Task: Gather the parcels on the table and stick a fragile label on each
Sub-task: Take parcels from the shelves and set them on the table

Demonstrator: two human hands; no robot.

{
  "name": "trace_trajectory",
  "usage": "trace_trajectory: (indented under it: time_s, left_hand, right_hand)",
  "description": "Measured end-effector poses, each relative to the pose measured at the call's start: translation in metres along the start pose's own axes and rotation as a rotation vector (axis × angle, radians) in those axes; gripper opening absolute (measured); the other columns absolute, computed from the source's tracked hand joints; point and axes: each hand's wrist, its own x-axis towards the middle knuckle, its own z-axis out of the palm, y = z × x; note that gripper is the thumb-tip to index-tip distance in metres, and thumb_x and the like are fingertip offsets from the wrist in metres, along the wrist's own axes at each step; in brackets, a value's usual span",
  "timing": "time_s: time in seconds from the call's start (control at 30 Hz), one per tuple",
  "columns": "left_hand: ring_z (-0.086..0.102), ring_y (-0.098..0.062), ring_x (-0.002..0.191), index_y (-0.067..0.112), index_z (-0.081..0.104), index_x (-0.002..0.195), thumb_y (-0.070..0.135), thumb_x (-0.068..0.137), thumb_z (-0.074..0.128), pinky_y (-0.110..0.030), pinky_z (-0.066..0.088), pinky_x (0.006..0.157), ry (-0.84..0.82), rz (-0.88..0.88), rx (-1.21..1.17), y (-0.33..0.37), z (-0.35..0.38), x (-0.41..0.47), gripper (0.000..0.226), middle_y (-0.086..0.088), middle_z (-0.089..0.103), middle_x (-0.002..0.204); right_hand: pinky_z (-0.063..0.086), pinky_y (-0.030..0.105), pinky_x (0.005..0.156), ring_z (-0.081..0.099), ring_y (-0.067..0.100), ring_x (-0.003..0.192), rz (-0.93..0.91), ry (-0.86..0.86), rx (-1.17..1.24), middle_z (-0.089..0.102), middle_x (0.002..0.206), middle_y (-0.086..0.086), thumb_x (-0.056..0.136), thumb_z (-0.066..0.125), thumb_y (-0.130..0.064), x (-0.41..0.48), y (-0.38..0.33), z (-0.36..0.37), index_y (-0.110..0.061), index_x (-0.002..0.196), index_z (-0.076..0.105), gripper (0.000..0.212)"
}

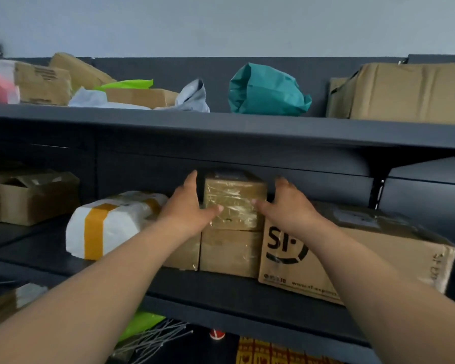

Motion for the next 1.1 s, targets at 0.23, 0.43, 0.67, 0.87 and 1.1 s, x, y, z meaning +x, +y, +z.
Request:
trace_trajectory:
  time_s: [0.23, 0.43, 0.67, 0.87, 1.1]
  left_hand:
    - [0.047, -0.023, 0.127, 0.030, 0.014, 0.150, 0.051, 0.074, 0.073, -0.037, 0.040, 0.106, -0.188, 0.008, -0.177, -0.025, 0.010, 0.065, 0.099, 0.000, 0.043, 0.146]
    - [0.062, -0.014, 0.095, 0.034, 0.051, 0.121, 0.042, 0.072, 0.077, -0.031, 0.051, 0.081, -0.218, 0.055, -0.347, -0.035, 0.014, 0.086, 0.056, 0.011, 0.064, 0.106]
    - [0.061, -0.007, 0.098, 0.035, 0.047, 0.129, 0.025, 0.076, 0.077, -0.034, 0.050, 0.090, -0.225, 0.166, -0.566, -0.045, -0.019, 0.066, 0.061, 0.014, 0.065, 0.105]
    - [0.062, -0.001, 0.099, 0.039, 0.043, 0.128, 0.030, 0.071, 0.080, -0.034, 0.049, 0.093, -0.184, 0.259, -0.621, -0.042, -0.035, 0.006, 0.068, 0.019, 0.065, 0.107]
    - [0.050, 0.000, 0.119, 0.039, 0.023, 0.145, 0.034, 0.069, 0.081, -0.036, 0.045, 0.101, -0.145, 0.357, -0.610, -0.011, -0.026, -0.098, 0.096, 0.020, 0.051, 0.132]
  right_hand:
    - [0.041, 0.033, 0.099, 0.045, 0.026, 0.130, 0.186, 0.009, 0.000, 0.045, 0.144, 0.009, 0.086, 0.059, -0.056, 0.031, -0.019, 0.024, -0.011, 0.149, 0.025, 0.084]
    - [0.042, 0.022, 0.070, 0.052, 0.009, 0.087, 0.213, 0.166, 0.057, 0.057, 0.105, -0.002, 0.086, 0.064, -0.048, 0.031, -0.040, 0.043, -0.011, 0.133, 0.042, 0.064]
    - [0.043, 0.015, 0.058, 0.052, 0.002, 0.075, 0.145, 0.323, -0.003, 0.049, 0.085, -0.015, 0.085, 0.066, -0.047, 0.007, -0.072, 0.046, -0.015, 0.123, 0.045, 0.053]
    - [0.046, 0.025, 0.069, 0.058, 0.014, 0.093, 0.150, 0.350, 0.028, 0.055, 0.103, -0.010, 0.083, 0.066, -0.051, -0.049, -0.084, 0.036, -0.019, 0.139, 0.033, 0.073]
    - [0.038, 0.006, 0.060, 0.049, -0.006, 0.082, 0.167, 0.368, 0.082, 0.045, 0.091, -0.026, 0.082, 0.071, -0.042, -0.162, -0.068, 0.001, -0.028, 0.135, 0.034, 0.067]
